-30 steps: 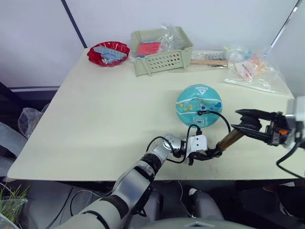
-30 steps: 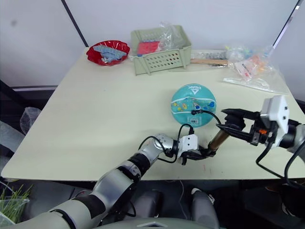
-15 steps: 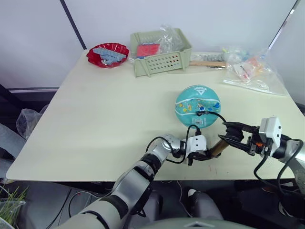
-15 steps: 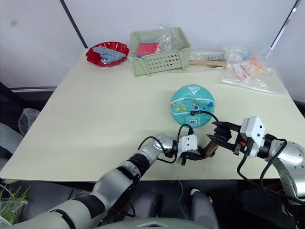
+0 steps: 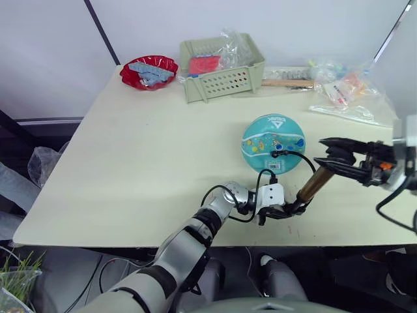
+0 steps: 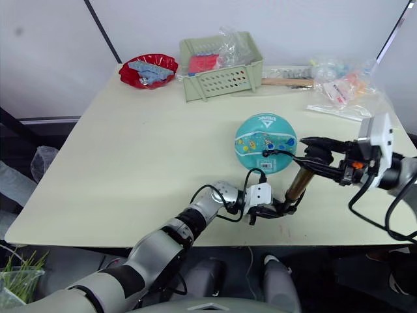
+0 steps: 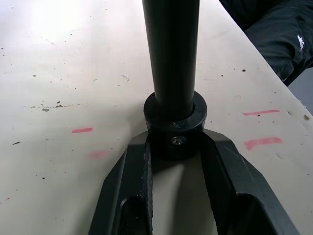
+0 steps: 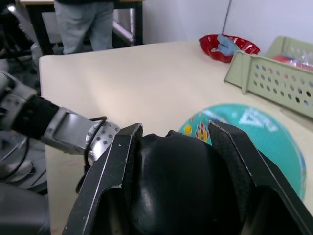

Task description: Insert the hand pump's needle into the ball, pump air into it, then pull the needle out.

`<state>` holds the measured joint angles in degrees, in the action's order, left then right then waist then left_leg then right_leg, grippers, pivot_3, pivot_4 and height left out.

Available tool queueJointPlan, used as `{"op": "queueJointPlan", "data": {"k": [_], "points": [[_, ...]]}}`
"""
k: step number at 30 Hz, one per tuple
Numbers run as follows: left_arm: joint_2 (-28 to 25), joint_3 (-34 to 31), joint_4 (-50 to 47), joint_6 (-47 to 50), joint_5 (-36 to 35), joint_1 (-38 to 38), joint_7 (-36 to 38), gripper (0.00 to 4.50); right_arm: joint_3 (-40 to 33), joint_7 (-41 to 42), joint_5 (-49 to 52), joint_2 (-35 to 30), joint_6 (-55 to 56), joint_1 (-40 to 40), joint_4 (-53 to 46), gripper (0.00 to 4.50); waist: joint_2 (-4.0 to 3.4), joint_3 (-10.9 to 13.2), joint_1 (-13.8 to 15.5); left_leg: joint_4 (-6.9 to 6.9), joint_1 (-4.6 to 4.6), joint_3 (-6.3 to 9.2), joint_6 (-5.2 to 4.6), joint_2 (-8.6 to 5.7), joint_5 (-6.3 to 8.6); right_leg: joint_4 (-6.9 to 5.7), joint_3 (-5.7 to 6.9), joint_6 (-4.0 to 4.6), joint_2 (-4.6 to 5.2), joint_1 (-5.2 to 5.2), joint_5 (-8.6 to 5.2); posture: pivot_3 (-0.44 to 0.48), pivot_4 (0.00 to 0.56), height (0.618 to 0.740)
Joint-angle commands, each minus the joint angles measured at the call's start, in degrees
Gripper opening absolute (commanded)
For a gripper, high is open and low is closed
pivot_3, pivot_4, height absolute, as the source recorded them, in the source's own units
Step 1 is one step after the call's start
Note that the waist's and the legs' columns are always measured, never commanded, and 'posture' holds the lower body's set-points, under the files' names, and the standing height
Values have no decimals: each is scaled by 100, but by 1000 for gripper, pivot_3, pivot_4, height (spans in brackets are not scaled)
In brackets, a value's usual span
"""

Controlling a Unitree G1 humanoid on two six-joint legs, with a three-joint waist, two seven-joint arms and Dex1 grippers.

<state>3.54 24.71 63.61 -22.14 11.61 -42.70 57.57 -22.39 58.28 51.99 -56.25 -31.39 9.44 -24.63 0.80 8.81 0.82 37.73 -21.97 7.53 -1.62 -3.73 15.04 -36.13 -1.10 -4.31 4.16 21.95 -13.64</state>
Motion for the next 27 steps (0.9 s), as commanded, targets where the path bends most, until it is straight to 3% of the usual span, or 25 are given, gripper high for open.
{"op": "queueJointPlan", "data": {"k": [1,9,14,20,27], "points": [[-194,130,583,309,352,147,-202,980,-686,-32,514,-271,-174,357,-222,1633,-1,0,1,0,-1,-1,0,0,0,0,0,0,1,0,0,0,150,740],[-212,147,596,295,366,191,-205,980,-994,-164,888,-523,-598,698,-153,1633,-2,-1,0,0,0,-3,-1,0,0,4,-2,-3,4,-2,2,0,150,740],[-216,147,586,295,364,182,-193,980,-824,-216,851,-385,-651,662,-215,1633,0,0,1,0,-1,-4,-1,-1,0,5,-3,-3,5,-1,2,0,150,740],[-225,148,554,291,361,183,-180,980,-93,4,-152,-78,-232,-255,-377,1633,19,-14,-4,0,6,-2,0,1,0,5,0,-4,3,-8,1,0,150,740],[-241,149,512,301,375,258,-207,980,833,-15,-1641,684,1148,-945,74,1633,49,-51,-19,0,24,-5,0,5,0,5,-5,-27,-3,-22,-11,0,150,740]]}}
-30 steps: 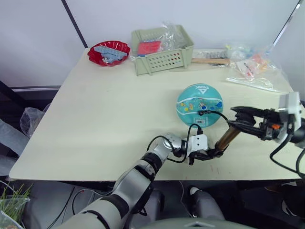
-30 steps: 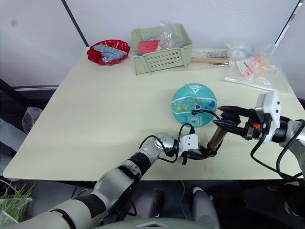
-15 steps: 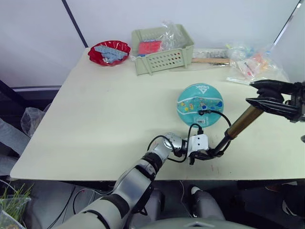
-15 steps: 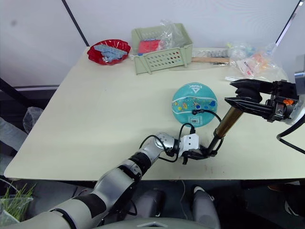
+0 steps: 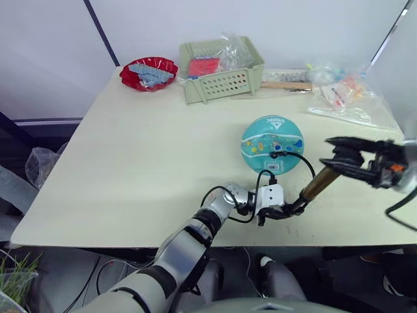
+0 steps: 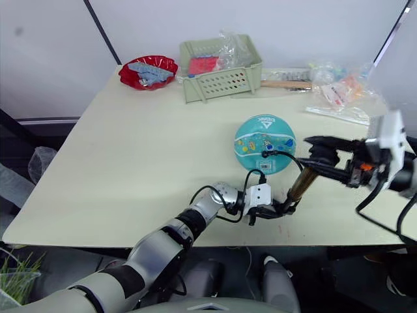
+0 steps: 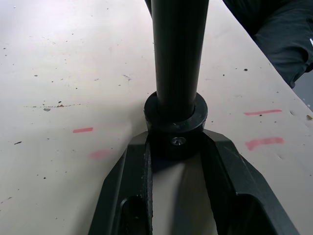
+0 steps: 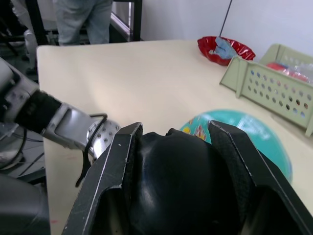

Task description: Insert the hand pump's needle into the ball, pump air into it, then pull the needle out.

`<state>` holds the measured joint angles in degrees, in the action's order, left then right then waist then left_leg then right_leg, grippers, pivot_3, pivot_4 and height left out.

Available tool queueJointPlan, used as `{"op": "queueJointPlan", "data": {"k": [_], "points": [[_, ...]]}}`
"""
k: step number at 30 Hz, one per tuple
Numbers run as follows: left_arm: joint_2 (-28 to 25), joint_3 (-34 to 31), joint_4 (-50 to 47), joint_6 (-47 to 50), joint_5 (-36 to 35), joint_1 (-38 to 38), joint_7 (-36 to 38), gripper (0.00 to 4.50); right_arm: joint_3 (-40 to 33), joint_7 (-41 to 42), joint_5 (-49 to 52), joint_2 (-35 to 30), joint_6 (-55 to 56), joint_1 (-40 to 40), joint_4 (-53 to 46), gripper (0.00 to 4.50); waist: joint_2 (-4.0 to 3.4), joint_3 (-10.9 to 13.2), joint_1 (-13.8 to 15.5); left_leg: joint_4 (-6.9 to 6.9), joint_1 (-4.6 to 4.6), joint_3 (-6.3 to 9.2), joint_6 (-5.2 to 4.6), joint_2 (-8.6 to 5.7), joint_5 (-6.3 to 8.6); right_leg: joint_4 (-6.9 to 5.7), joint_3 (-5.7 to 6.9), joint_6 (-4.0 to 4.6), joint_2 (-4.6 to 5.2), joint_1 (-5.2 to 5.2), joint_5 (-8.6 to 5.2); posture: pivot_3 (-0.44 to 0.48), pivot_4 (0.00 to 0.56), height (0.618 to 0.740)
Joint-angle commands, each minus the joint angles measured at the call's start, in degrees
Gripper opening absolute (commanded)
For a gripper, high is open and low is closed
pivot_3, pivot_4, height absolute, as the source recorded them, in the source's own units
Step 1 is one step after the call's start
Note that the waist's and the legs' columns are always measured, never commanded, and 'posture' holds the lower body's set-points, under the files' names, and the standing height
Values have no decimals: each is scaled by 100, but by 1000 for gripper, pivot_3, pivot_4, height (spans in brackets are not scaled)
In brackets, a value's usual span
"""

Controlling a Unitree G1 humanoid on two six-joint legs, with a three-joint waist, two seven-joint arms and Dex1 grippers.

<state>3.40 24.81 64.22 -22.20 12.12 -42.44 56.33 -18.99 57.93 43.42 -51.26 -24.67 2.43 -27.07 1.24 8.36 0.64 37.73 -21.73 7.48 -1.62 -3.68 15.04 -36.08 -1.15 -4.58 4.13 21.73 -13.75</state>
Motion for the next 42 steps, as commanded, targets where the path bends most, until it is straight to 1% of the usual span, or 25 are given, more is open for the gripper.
{"op": "queueJointPlan", "data": {"k": [1,5,9,12,14,16,17,19,22,27,34,39,42], "points": [[-227,143,444,306,327,240,-83,980,537,-43,-779,341,541,-257,386,1633,19,-14,-2,0,3,0,0,0,0,0,0,0,-1,0,0,0,150,740],[-229,127,425,326,311,219,-75,980,887,4,-1154,635,933,-370,727,1633,21,-19,-4,0,7,4,1,6,0,0,3,2,-7,-1,0,0,150,740],[-210,90,414,359,272,183,-54,980,1096,52,-1492,750,1276,-499,1066,1633,20,-19,-1,0,7,4,1,5,0,0,4,2,-8,0,1,0,150,740],[-220,107,419,342,287,188,-25,980,1166,45,-1588,810,1400,-521,1183,1633,18,-20,-1,0,6,4,1,4,0,0,4,3,-7,0,0,0,150,740],[-237,114,417,334,296,210,-12,980,1096,9,-1472,839,1337,-477,1117,1633,18,-20,-2,0,7,2,1,3,0,0,1,3,-6,-2,0,0,150,740],[-242,111,420,328,295,212,-18,980,840,28,-1055,742,1093,-335,836,1633,18,-19,0,0,6,5,1,3,0,0,4,3,-7,-1,0,0,150,740],[-240,103,425,334,290,196,-21,980,675,75,-838,546,890,-202,631,1633,16,-18,0,0,6,6,1,3,0,0,4,3,-7,-1,0,0,150,740],[-243,89,431,344,283,177,-32,980,410,25,-430,331,536,45,352,1633,-14,2,2,0,0,2,0,2,0,0,0,3,-5,1,1,0,150,740],[-278,100,438,325,285,195,-21,980,-1,-45,257,68,2,373,98,1633,-26,15,15,0,-11,6,0,-2,0,0,4,24,-2,8,12,0,150,740],[-292,117,442,315,291,219,-22,980,-605,-110,1034,-365,-638,872,8,1633,-31,23,11,-1,-21,7,0,-4,0,8,6,26,1,13,14,0,150,740],[-264,164,411,292,316,282,8,980,-1353,-239,2021,-859,-1421,1300,46,1633,-41,30,12,-2,-24,6,0,-4,0,8,6,25,6,14,14,0,150,740],[-250,169,415,295,321,269,-6,980,-1626,-384,2441,-1085,-1792,1535,111,1633,-42,31,17,-3,-29,8,-1,-3,0,11,8,27,6,19,14,0,150,740],[-253,166,415,286,319,246,3,980,-1546,-305,2172,-1068,-1721,1480,178,1633,-43,31,18,-3,-41,5,-1,-5,0,10,6,27,9,33,15,0,150,740]]}}
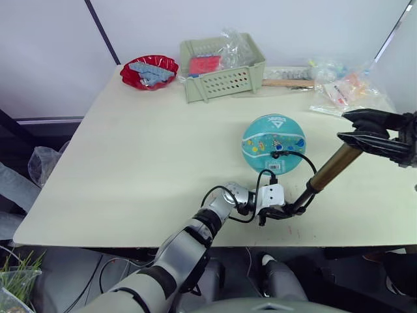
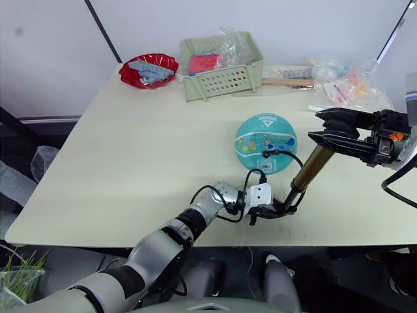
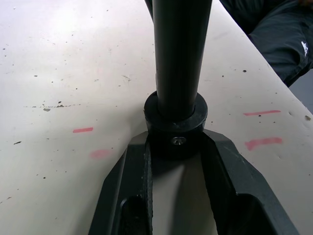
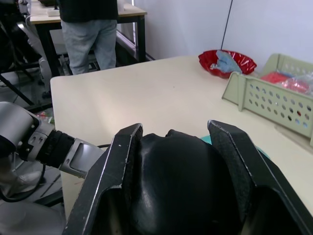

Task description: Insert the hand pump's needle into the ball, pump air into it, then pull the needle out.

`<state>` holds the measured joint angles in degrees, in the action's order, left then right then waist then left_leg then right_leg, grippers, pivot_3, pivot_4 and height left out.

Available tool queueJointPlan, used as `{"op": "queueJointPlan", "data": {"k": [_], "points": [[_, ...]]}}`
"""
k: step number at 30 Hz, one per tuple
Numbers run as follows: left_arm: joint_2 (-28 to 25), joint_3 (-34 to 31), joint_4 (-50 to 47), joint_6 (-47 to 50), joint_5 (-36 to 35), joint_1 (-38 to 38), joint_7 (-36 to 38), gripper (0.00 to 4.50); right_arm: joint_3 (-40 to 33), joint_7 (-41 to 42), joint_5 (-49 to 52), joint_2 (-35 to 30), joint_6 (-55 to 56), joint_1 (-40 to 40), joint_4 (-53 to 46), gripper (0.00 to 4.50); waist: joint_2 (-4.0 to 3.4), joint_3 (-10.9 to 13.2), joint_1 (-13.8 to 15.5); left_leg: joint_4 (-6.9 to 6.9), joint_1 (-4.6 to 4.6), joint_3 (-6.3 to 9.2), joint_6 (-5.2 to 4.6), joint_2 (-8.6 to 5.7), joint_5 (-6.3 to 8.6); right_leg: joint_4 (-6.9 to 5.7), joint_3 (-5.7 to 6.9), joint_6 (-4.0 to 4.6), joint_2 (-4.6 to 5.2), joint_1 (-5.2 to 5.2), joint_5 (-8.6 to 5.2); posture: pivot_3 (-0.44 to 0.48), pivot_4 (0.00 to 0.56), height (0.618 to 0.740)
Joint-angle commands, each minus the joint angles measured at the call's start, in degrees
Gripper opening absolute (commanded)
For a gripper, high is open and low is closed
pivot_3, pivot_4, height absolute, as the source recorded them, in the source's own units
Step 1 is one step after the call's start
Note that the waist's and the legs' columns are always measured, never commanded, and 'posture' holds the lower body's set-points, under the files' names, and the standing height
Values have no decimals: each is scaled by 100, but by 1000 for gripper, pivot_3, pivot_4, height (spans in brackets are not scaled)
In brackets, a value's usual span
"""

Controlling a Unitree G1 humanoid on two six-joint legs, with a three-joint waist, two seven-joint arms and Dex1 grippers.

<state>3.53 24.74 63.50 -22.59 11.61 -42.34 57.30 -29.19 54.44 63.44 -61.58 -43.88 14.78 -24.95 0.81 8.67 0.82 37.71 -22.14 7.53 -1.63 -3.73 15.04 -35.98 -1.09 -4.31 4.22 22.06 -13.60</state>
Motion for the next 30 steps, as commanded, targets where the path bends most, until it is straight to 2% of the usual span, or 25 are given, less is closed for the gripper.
{"op": "queueJointPlan", "data": {"k": [1,6,11,19,26,30], "points": [[-277,194,478,297,391,232,-89,980,-468,168,-4,-18,241,51,-101,1633,0,0,2,0,-2,0,0,0,0,0,0,0,0,2,0,0,150,740],[-282,179,460,299,359,220,-90,980,-189,419,-653,313,586,-777,-286,1633,9,-6,-2,-1,2,2,0,0,0,1,2,1,-3,-1,0,0,150,740],[-277,177,456,307,351,209,-99,980,222,545,-1265,625,1129,-1240,-272,1633,16,-11,-15,-2,33,-1,1,7,0,0,-1,-25,-11,-31,-14,0,150,740],[-314,184,419,310,350,227,-118,980,1199,676,-2421,1246,2109,-2164,6,1633,65,-42,-11,-4,36,0,1,5,1,1,-1,-2,-12,-32,-2,0,150,740],[-306,173,416,323,355,223,-110,980,2056,713,-3336,1533,2845,-2236,655,1633,82,-58,-12,-6,42,3,1,7,0,1,2,-20,-15,-36,-13,0,150,740],[-320,158,434,333,349,198,-113,980,2254,757,-3500,1644,3154,-2261,899,1633,89,-65,-11,-8,43,4,2,6,0,1,3,-14,-15,-36,-11,0,150,740]]}}
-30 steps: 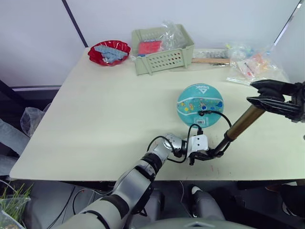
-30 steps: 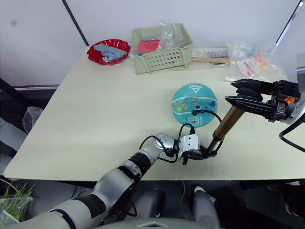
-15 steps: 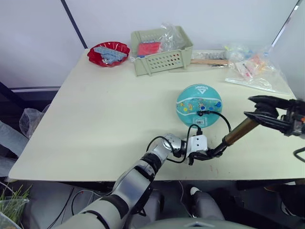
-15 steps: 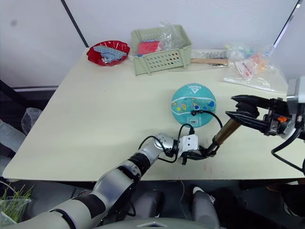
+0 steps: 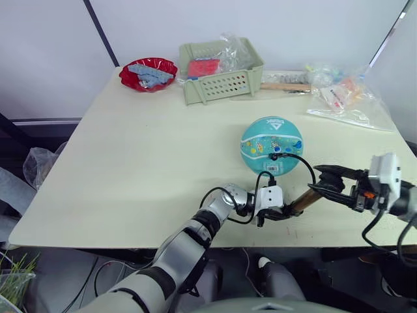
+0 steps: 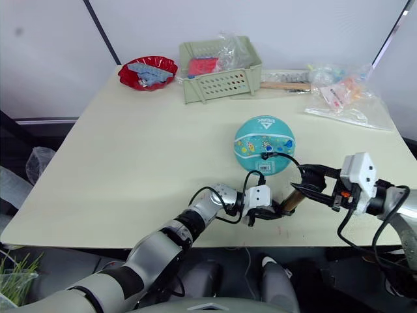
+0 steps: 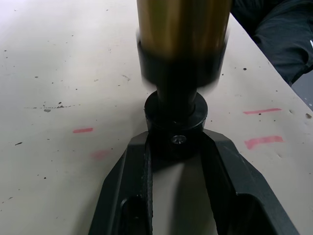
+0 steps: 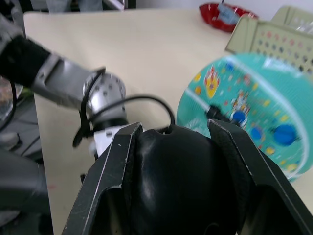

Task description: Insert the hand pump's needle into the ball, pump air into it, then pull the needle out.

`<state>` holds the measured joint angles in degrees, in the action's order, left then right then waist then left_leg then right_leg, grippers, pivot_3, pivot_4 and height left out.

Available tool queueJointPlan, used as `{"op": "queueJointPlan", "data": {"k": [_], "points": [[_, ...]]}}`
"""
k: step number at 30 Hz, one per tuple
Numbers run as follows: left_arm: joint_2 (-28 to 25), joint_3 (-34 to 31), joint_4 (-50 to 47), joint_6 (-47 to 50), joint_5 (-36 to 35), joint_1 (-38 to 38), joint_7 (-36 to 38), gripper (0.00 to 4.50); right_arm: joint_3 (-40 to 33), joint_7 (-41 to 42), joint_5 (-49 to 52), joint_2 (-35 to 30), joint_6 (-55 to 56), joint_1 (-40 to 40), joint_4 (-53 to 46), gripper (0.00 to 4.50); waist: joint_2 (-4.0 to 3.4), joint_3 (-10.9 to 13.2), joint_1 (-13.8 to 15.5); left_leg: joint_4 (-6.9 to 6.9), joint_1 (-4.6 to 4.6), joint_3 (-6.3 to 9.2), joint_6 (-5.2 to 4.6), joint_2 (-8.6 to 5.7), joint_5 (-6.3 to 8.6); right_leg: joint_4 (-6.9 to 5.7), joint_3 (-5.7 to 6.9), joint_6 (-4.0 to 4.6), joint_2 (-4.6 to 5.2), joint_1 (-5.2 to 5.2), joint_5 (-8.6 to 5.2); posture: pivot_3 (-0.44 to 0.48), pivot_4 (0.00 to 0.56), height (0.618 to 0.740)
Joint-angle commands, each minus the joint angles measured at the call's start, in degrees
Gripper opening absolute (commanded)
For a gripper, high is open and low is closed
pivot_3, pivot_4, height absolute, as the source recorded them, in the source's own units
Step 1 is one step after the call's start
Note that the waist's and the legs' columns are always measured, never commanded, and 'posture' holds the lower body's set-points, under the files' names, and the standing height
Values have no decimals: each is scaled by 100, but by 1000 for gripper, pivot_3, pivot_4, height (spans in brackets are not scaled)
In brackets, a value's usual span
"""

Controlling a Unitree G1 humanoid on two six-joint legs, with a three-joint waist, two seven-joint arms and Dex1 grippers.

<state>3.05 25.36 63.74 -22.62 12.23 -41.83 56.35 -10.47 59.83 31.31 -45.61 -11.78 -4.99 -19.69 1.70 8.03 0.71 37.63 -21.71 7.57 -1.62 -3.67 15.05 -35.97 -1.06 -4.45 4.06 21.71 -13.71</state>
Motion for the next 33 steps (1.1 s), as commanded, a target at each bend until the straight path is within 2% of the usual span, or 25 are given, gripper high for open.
{"op": "queueJointPlan", "data": {"k": [1,8,11,16,27,33], "points": [[-276,93,417,336,287,139,-20,980,379,213,-275,56,-25,-256,388,1633,0,-2,0,0,1,0,0,0,0,0,0,12,0,0,7,0,150,740],[-286,95,386,322,275,146,45,980,-3,161,256,-61,-282,-137,49,1633,-1,0,1,0,0,2,0,0,0,0,1,13,-1,-2,7,0,150,740],[-295,104,389,315,288,152,63,980,-844,-192,1282,-329,-926,279,-585,1633,-32,24,4,-1,-7,2,0,-1,0,0,0,15,2,3,9,0,150,740],[-278,130,399,313,296,162,85,980,-1530,-348,2007,-788,-1661,585,-937,1633,-60,44,10,-14,-16,1,0,-4,0,1,-3,17,6,16,10,0,150,740],[-247,145,426,296,303,141,72,980,-2923,-740,3431,-1769,-2919,1590,-704,1633,-80,61,6,-16,-17,-6,-1,-5,-1,5,-7,17,10,17,10,0,150,740],[-239,136,471,292,296,102,68,980,-2959,-1001,3728,-1889,-3247,2016,-680,1633,-91,68,15,-15,-49,-11,-2,-6,-2,4,-10,17,13,50,11,0,150,740]]}}
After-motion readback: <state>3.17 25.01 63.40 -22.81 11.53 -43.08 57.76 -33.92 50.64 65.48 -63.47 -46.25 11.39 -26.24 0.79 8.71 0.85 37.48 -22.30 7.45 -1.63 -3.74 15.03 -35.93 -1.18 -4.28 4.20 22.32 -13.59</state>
